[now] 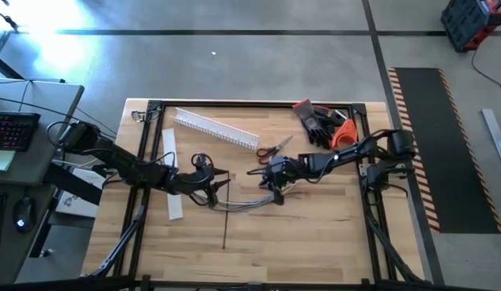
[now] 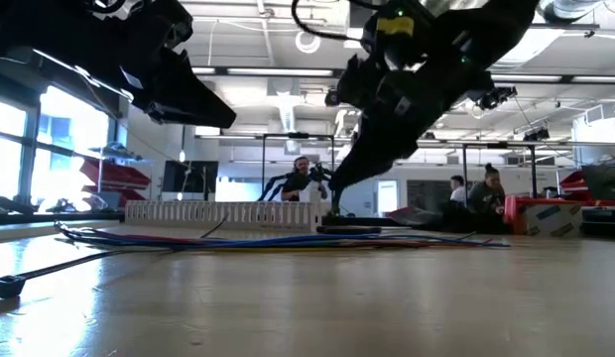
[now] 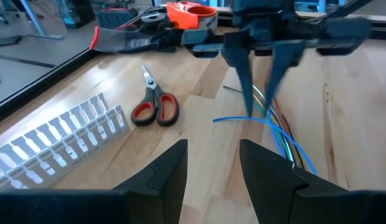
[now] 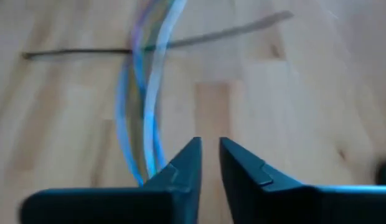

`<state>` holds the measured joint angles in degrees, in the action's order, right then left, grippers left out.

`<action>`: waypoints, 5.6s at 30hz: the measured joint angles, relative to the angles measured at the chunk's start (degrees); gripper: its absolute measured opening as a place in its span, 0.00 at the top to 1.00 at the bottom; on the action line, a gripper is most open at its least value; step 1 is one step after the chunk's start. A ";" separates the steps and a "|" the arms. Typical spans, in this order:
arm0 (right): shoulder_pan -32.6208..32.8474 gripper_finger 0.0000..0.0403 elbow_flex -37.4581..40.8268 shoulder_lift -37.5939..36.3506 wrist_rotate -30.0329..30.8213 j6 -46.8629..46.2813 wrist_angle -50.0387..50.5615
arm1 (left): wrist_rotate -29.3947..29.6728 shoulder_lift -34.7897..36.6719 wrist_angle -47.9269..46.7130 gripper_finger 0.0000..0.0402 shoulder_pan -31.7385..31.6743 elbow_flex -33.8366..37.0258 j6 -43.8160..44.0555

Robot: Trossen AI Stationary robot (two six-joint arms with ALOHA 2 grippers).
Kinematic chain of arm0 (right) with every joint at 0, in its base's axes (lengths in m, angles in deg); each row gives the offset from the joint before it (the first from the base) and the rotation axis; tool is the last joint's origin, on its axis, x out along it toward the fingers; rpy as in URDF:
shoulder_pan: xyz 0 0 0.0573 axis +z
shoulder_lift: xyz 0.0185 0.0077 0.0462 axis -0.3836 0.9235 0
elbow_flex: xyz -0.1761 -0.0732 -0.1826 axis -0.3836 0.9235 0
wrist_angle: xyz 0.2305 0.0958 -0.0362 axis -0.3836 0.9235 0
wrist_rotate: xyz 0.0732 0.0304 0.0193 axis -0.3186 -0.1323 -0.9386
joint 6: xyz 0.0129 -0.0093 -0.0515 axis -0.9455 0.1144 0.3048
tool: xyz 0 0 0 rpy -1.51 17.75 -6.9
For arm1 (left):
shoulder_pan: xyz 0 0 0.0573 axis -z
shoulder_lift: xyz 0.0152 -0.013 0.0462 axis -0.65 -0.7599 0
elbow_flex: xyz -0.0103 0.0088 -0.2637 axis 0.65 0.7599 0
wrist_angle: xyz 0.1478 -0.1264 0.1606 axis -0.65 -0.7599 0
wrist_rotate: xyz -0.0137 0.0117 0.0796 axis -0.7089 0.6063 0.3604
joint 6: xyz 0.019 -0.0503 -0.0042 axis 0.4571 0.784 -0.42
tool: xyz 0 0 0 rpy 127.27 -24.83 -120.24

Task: Ziptie cables
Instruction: Wrap the black zip tie on the cables

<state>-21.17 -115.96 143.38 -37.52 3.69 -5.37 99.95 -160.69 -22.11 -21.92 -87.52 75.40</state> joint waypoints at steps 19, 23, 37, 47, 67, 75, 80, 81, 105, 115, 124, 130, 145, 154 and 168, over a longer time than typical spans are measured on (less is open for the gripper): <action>3.91 0.47 -0.51 6.13 3.09 17.77 6.75 | -1.32 -0.63 -0.34 0.67 -0.23 0.02 2.68; 4.59 0.56 -0.71 6.01 3.81 19.84 9.59 | -1.38 -0.63 -0.21 0.67 -0.23 0.02 2.68; 6.08 0.97 -0.53 4.43 10.68 21.70 15.02 | -1.45 -0.63 -0.21 0.67 -0.23 0.02 2.70; 5.95 1.00 -0.25 -1.54 21.98 20.88 34.88 | -1.88 -0.63 -0.73 0.67 -0.19 0.02 3.24; 6.67 0.79 -0.65 -4.86 28.90 8.27 59.72 | -1.62 -0.63 -0.58 0.67 -0.15 0.02 4.12; 7.52 0.57 -5.27 -13.27 30.51 2.99 57.31 | -1.53 -0.63 -0.13 0.67 -0.15 0.02 4.21; 11.53 0.56 -1.78 -15.89 22.20 3.88 34.88 | -4.39 -0.68 0.03 0.67 -0.22 0.02 4.27; 12.45 0.56 -0.52 -15.54 19.98 4.69 29.70 | -6.34 -1.31 1.04 0.67 -0.39 0.02 4.62; 20.39 0.56 1.83 -5.62 21.49 5.47 9.70 | -27.53 -20.48 -20.99 0.71 -11.67 -15.02 -19.92; 20.47 0.56 1.83 -5.65 21.46 4.53 9.69 | -31.92 -24.20 -23.39 0.77 -13.75 -15.28 -21.45; 20.50 0.56 1.83 -4.09 18.05 5.97 0.01 | -28.26 -20.88 -33.13 0.96 -10.22 -15.19 -21.92; 20.41 0.56 1.83 -1.55 18.09 10.26 -6.32 | -26.89 -20.48 -39.74 0.99 -8.04 -15.29 -23.87; 20.37 0.51 1.83 -1.01 17.45 25.46 0.32 | -26.69 -10.07 -45.26 0.66 -8.21 -14.64 -16.77; 20.24 0.47 1.72 1.92 17.19 34.27 2.61 | -26.95 -5.39 -30.55 0.63 -8.15 -13.71 -10.19; 21.26 0.47 -3.89 11.29 21.11 46.29 -2.09 | -26.77 -19.12 3.12 0.65 -9.22 -9.86 -7.25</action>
<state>0.09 -119.85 154.67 -16.41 49.98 -7.46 73.17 -179.81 -18.99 -31.13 -97.38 68.15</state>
